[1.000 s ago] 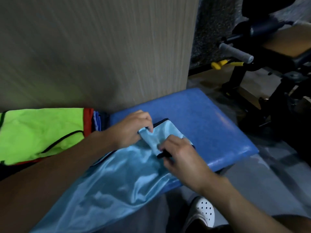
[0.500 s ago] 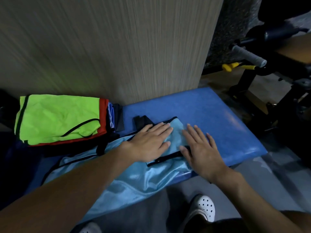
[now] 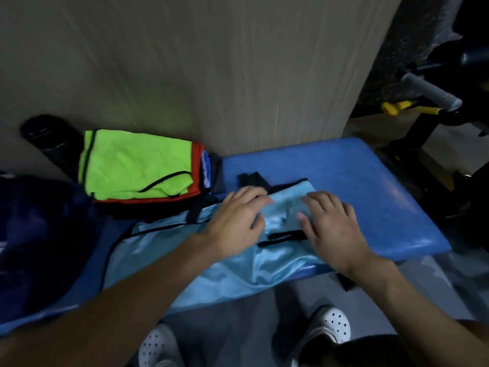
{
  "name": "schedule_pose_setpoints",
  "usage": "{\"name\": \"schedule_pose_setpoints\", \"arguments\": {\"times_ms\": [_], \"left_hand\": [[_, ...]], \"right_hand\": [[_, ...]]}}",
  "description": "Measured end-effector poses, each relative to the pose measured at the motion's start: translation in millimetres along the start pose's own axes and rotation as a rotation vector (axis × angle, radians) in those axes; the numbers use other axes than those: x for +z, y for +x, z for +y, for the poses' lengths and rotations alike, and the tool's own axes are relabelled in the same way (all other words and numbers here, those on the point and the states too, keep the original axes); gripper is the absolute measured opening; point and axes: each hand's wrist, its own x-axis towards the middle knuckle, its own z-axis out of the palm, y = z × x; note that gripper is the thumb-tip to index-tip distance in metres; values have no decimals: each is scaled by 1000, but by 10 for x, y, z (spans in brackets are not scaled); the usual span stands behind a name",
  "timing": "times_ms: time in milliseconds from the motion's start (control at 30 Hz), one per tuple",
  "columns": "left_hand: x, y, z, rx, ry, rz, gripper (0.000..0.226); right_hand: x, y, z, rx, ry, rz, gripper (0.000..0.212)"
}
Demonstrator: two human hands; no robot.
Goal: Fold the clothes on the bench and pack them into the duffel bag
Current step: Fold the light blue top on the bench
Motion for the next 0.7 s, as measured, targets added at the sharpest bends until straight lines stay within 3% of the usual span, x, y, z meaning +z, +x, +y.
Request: {"name": "schedule_pose_setpoints", "arguments": {"times_ms": [100, 200, 300, 400, 467, 533, 600, 700], "left_hand": [[-280, -694, -60, -226, -223, 288, 28], [-554, -1413, -160, -568, -270, 542, 15], [-721, -2029, -274, -962, -235, 614, 20], [-665, -2456, -366, -1392, -404, 601, 48], [-549, -2629, -414, -1453, -621, 676, 62], [-514, -2689, -404, -1485, -915, 727, 45], [-477, -2710, -409, -1540, -1167, 679, 21], [-430, -2722, -418, -1525, -1359, 681, 13]], "right_hand": [[-136, 179, -436, -183, 202, 8, 38], [-184, 373, -1055, -361, 340, -60, 31], [-192, 501, -1719, -488, 392, -186, 30], [-85, 623, -2322, -586, 355, -310, 31], [42, 687, -2678, -646, 308, -399, 36], [185, 742, -2949, -670, 225, -469, 47], [341, 790, -3103, -654, 164, -532, 57], [536, 853, -3182, -635, 66, -631, 67]]}}
